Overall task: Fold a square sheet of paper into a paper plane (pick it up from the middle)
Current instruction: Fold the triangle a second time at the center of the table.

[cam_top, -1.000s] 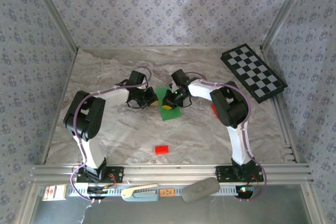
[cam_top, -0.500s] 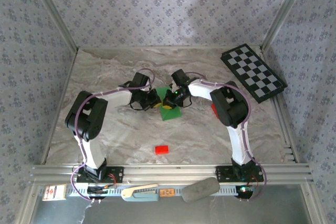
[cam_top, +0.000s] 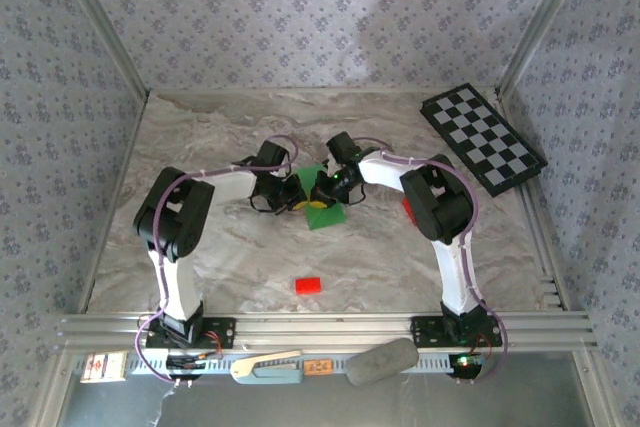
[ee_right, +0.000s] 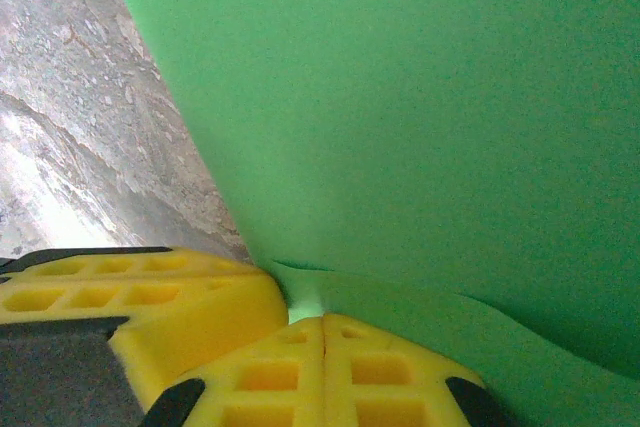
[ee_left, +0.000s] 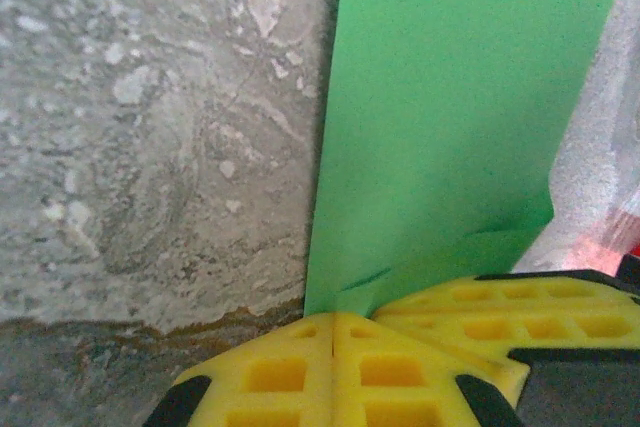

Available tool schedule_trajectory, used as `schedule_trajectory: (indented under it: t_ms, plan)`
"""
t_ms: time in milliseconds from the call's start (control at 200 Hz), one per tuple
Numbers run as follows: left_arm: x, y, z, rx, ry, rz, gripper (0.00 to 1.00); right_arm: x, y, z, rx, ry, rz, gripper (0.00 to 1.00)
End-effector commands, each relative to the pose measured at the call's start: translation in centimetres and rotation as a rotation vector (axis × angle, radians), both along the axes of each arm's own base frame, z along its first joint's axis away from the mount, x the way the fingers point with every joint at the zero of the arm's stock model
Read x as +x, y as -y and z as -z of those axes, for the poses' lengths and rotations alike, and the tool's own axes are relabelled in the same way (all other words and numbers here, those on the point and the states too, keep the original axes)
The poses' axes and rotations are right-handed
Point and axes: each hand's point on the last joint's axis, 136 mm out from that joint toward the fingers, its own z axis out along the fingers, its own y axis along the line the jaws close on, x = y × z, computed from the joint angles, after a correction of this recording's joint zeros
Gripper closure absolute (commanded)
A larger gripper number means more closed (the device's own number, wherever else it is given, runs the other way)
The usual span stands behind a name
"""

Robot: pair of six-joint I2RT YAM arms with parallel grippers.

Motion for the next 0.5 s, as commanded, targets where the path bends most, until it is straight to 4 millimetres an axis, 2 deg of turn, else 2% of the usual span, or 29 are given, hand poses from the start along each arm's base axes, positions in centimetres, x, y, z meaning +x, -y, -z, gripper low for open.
schedule_trajectory:
  t_ms: [0, 190, 300, 495]
  plan:
    - [-0.5, -0.8, 1.0, 0.084, -0.035, 0.007, 1.00, -0.6, 0.9, 1.5, -0.040, -0.040, 0.011, 0.99]
    - [-1.3, -1.6, 2.3, 0.157, -0.080, 0.027, 1.00, 0.6, 0.2, -1.3, 0.036, 0.044, 0.002, 0.98]
    - [-1.4, -2.0, 2.5, 0.188, -0.082, 0.038, 1.00, 1.1, 0.6, -2.8, 0.059, 0.116, -0.010, 0.97]
    - [-1.0, -1.9, 2.2, 0.202, -0.065, 0.059, 1.00, 0.7, 1.4, -1.5, 0.040, 0.130, -0.042, 0.97]
